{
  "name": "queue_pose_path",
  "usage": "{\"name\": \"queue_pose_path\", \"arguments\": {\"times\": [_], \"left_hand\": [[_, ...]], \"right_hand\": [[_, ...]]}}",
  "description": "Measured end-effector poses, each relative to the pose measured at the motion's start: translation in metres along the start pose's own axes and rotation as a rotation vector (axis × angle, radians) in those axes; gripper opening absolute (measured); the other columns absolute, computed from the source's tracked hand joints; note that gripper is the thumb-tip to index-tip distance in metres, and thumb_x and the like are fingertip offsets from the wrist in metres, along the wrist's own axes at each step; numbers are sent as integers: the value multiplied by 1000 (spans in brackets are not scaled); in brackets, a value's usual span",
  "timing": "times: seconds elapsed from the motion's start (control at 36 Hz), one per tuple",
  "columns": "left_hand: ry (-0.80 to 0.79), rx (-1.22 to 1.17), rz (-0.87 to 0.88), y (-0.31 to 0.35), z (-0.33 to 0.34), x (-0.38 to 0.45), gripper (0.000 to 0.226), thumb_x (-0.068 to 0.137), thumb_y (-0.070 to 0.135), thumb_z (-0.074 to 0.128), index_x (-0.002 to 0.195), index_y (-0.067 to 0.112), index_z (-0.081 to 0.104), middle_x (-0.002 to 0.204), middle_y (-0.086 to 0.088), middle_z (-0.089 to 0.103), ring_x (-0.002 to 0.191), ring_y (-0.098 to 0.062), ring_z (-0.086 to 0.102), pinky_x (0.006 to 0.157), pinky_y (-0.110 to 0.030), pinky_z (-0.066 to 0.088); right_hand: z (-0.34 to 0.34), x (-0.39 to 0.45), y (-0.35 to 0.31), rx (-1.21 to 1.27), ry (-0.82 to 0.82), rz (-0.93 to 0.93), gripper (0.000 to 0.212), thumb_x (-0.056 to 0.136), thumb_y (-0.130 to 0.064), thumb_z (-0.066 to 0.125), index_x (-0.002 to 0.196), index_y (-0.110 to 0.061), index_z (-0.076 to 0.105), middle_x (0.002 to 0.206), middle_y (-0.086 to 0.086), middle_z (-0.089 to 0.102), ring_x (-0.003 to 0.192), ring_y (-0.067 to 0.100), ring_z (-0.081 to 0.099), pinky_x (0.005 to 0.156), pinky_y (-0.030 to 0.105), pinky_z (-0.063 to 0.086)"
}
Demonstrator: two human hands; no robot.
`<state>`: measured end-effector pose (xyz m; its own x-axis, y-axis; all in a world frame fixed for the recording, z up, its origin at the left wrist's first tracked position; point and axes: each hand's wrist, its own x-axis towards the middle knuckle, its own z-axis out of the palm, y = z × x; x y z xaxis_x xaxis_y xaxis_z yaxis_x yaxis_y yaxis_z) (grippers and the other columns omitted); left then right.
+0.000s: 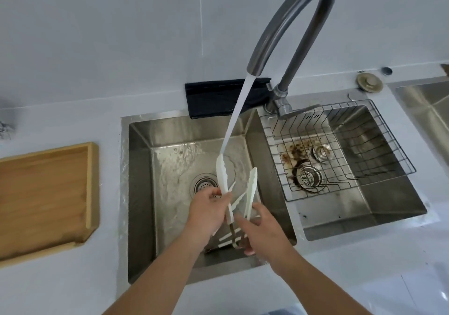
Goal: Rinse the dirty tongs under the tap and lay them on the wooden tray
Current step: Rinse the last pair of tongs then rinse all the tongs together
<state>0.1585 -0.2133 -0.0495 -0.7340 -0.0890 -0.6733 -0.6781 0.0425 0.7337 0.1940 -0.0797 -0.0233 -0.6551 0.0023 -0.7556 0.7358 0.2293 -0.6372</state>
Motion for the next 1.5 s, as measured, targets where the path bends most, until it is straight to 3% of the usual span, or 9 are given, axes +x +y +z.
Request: {"name": "queue_pose_path", "arguments": {"times": [0.31, 0.53, 0.64, 0.72, 0.89, 1.06, 1.17, 1.33, 1.5], "left_hand": [[-114, 234, -14, -21, -12, 22, 13, 93, 19, 67, 101, 16, 76, 79, -6, 78, 77, -32, 75, 76, -54, 61], [-163, 452, 9, -48, -21, 48, 24, 95, 32, 64, 118, 31, 73, 100, 6, 78, 89, -13, 74, 88, -39, 60], [-155, 519, 29, -60, -26, 58, 20, 96, 27, 63, 100, 43, 73, 84, 7, 77, 74, -14, 70, 73, -31, 56], [-151, 537, -1, -71, -27, 64, 26, 96, 29, 63, 120, 34, 72, 87, 15, 74, 76, -5, 69, 73, -23, 54], [-170, 639, 3, -88, -22, 72, 28, 98, 31, 58, 121, 27, 73, 107, 4, 75, 92, -13, 67, 81, -24, 50], [-133, 677, 54, -92, -14, 76, 28, 100, 19, 56, 122, 12, 71, 110, -3, 71, 95, -18, 61, 84, -23, 44], [-111, 680, 66, -97, -11, 81, 26, 99, 20, 56, 120, 17, 73, 105, -7, 73, 88, -16, 61, 80, -24, 46], [-99, 706, 68, -102, -11, 88, 25, 99, 19, 56, 114, 16, 75, 98, -6, 73, 86, -19, 62, 79, -25, 48], [-87, 743, 31, -111, -10, 98, 28, 98, 19, 51, 114, 17, 74, 108, -7, 73, 91, -17, 59, 79, -22, 41]], "right_hand": [[-27, 49, 6, 109, 114, 110, 52, 93, -21, 67, 142, -25, 48, 97, 9, 74, 74, 17, 71, 65, 29, 62], [-28, 83, 22, 263, 66, 292, 26, 95, -16, 65, 121, -12, 63, 112, 15, 68, 100, 30, 71, 70, 34, 62], [-24, 96, 27, 252, 57, 350, 9, 95, -17, 65, 102, -12, 65, 114, 17, 67, 104, 33, 70, 76, 37, 61], [-22, 105, 33, 256, 43, 401, 17, 95, -19, 66, 107, -8, 63, 119, 20, 65, 102, 30, 69, 74, 35, 61], [-24, 116, 43, 256, 5, 482, 41, 94, -21, 67, 129, -2, 55, 127, 21, 59, 103, 30, 67, 65, 32, 59], [-25, 122, 47, 249, -16, 519, 44, 94, -25, 67, 131, -4, 55, 131, 20, 58, 99, 28, 66, 72, 34, 57], [-26, 127, 50, 253, -22, 543, 30, 99, -22, 59, 124, -7, 54, 133, 20, 57, 106, 32, 63, 85, 39, 56], [-27, 130, 52, 234, -27, 555, 43, 103, -20, 52, 142, -3, 47, 141, 22, 54, 120, 35, 60, 89, 39, 55], [-30, 126, 53, 137, 4, 587, 29, 98, -26, 62, 116, -4, 55, 116, 20, 59, 97, 27, 63, 75, 32, 56]]}}
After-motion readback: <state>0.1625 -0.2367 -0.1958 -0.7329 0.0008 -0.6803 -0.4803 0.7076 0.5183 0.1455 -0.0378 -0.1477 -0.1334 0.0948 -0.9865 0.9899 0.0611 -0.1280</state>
